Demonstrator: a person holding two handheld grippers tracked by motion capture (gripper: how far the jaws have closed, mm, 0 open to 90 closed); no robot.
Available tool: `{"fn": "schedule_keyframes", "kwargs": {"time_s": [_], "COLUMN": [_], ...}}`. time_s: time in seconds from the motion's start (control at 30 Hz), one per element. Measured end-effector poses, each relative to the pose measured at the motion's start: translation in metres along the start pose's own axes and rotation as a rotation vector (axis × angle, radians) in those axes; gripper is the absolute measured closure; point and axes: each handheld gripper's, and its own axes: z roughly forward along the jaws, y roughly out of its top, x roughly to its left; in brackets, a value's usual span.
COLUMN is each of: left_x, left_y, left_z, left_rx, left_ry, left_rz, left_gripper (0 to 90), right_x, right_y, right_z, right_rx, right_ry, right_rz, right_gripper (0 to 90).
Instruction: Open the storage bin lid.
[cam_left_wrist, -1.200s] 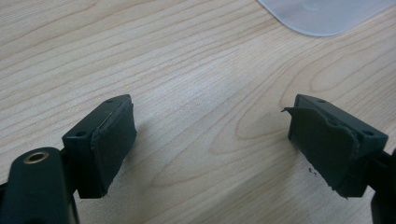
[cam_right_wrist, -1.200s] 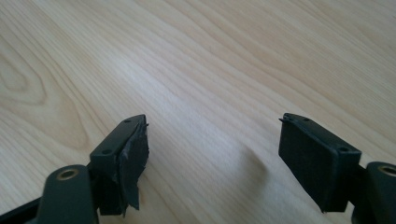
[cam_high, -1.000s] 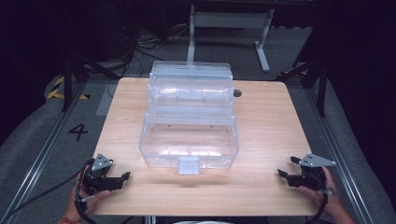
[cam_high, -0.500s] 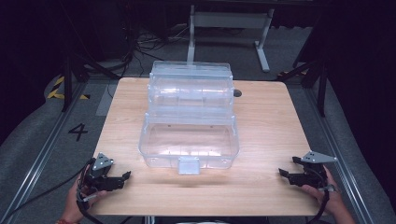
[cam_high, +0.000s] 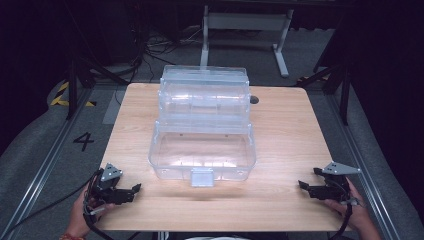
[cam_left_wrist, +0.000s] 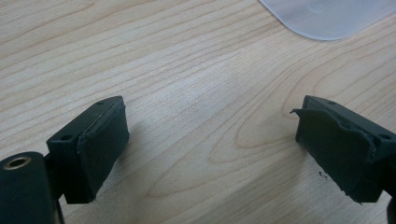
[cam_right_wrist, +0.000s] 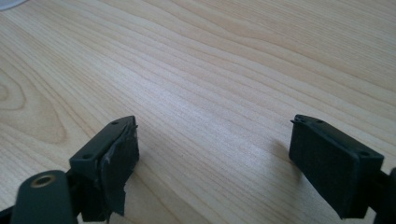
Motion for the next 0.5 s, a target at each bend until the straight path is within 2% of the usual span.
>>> {"fn": "schedule_keyframes", "kwargs": {"time_s": [0.13, 0.37, 0.5], "left_x": [-0.0020, -0.0019, -0.0019], "left_y": [0.0008, 0.0038, 0.0038], "left_z": [0.0023, 0.0046, 0.0046], "left_rx": [-0.002, 0.027, 0.028], "left_ry": [0.000, -0.011, -0.011], "left_rz": [-0.011, 0.014, 0.014], "left_gripper": [7.0, 0.3, 0.1], "right_x": [0.0001, 0.0000, -0.0002], "right_y": [0.0000, 0.0001, 0.0002], "right_z": [0.0002, 0.0002, 0.0003], "right_rx": [0.001, 0.003, 0.005], "right_ry": [-0.005, -0.007, -0.010], "right_rz": [0.004, 0.005, 0.008], "right_gripper": [15.2, 14.3, 13.7]}}
